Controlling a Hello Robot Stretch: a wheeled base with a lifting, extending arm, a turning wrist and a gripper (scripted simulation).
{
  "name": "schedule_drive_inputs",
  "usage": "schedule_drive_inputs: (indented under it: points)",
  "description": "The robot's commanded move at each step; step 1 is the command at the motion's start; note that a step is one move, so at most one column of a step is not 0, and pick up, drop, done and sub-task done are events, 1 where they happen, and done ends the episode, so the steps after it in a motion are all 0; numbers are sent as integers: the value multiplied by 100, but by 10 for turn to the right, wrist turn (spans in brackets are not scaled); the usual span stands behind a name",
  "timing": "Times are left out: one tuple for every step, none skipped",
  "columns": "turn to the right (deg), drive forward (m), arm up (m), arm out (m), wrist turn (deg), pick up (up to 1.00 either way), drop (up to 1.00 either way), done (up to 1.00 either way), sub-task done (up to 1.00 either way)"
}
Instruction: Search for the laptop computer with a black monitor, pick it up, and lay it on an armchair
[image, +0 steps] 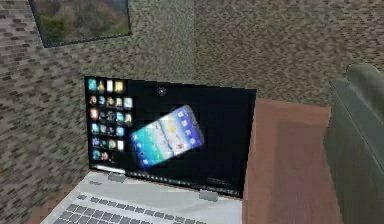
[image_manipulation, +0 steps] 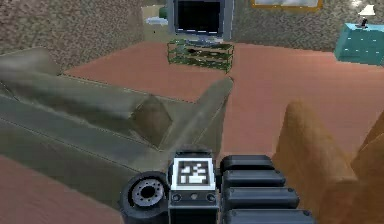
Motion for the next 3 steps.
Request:
schedule_drive_inputs:
  points:
    - [210,0,0,0,0,0,0,0,0]
    - [0,100,0,0,0,0,0,0,0]
    - [0,100,0,0,0,0,0,0,0]
